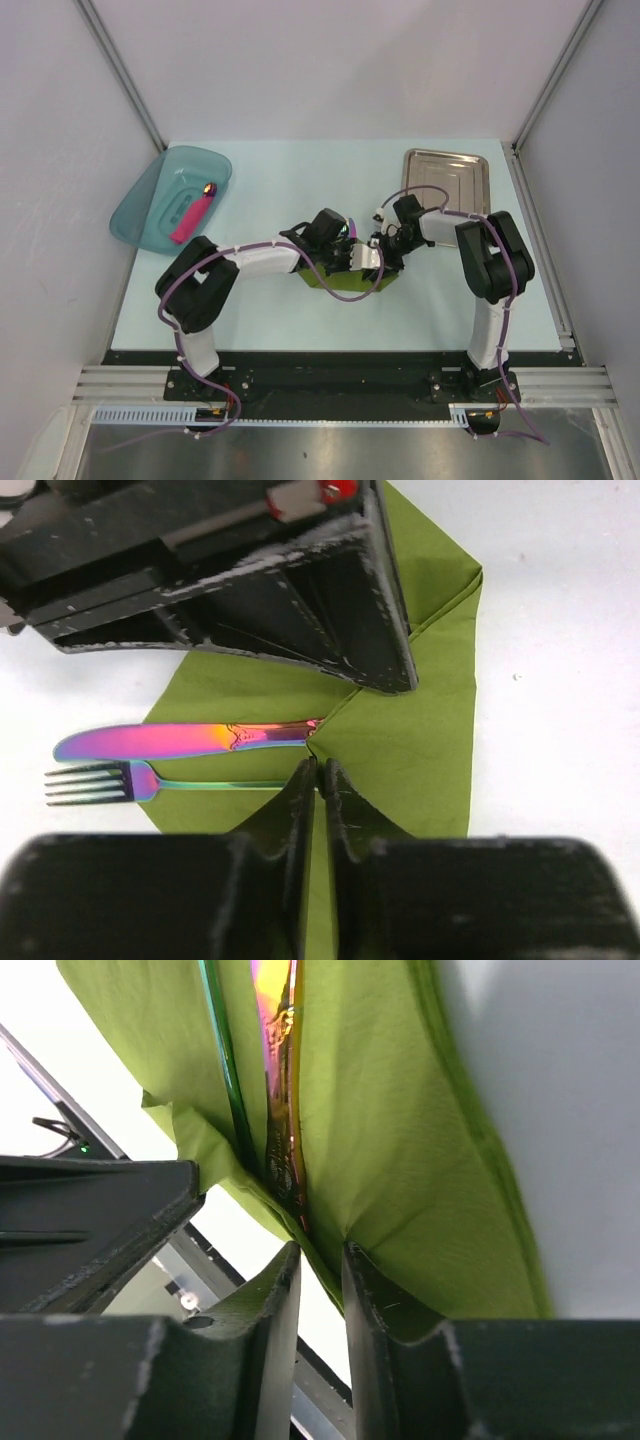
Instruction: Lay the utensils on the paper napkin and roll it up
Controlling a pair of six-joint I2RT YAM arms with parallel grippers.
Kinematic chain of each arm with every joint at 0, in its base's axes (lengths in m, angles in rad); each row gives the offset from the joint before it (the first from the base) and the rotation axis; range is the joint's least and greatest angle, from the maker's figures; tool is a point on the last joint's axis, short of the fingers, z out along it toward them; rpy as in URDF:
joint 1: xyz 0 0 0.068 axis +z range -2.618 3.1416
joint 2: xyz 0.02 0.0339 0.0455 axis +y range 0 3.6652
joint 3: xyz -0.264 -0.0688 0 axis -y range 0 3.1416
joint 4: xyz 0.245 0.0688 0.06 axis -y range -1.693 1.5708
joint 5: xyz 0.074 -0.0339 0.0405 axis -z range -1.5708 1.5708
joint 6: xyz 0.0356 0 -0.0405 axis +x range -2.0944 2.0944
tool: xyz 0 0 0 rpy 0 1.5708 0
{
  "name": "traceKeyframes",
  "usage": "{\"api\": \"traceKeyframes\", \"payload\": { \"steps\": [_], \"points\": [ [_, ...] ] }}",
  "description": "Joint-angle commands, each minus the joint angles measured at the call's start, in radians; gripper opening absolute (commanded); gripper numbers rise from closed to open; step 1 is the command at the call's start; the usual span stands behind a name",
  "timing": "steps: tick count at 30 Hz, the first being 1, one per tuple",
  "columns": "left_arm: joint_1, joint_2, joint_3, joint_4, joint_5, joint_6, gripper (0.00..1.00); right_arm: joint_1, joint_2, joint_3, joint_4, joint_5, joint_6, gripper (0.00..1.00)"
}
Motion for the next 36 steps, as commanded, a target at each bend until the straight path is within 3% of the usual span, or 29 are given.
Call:
{"api": "traceKeyframes", "payload": {
  "steps": [1, 2, 3, 7, 10, 15, 21, 36],
  "points": [
    [0.026, -0.031, 0.051, 0.017, 0.002, -0.124, 0.22, 0.031, 0.016, 0.036, -0.006, 0.082, -0.033, 0.26],
    [0.038, -0.047, 0.057, 0.023, 0.009, -0.168, 0.34, 0.032, 0.019, 0.042, -0.008, 0.091, -0.034, 0.25],
    [0.070, -0.080, 0.065, 0.022, 0.029, -0.222, 0.38, 0.032, 0.026, 0.043, -0.009, 0.099, -0.036, 0.25],
    [0.165, -0.145, 0.083, -0.004, 0.196, -0.588, 0.41, 0.032, 0.032, 0.047, -0.016, 0.140, -0.036, 0.23],
    [0.207, -0.179, 0.011, 0.040, 0.374, -0.803, 0.40, 0.032, 0.033, 0.051, -0.020, 0.151, -0.033, 0.23],
    [0.225, -0.159, -0.138, 0.345, 0.571, -1.164, 0.36, 0.035, 0.033, 0.053, -0.023, 0.165, -0.034, 0.22],
    [0.234, -0.044, -0.323, 0.903, 0.563, -1.717, 0.34, 0.041, 0.023, 0.050, -0.019, 0.182, -0.033, 0.20],
    [0.236, 0.137, -0.271, 0.921, 0.479, -1.744, 0.25, 0.048, 0.015, 0.068, -0.040, 0.194, -0.040, 0.19]
  ]
}}
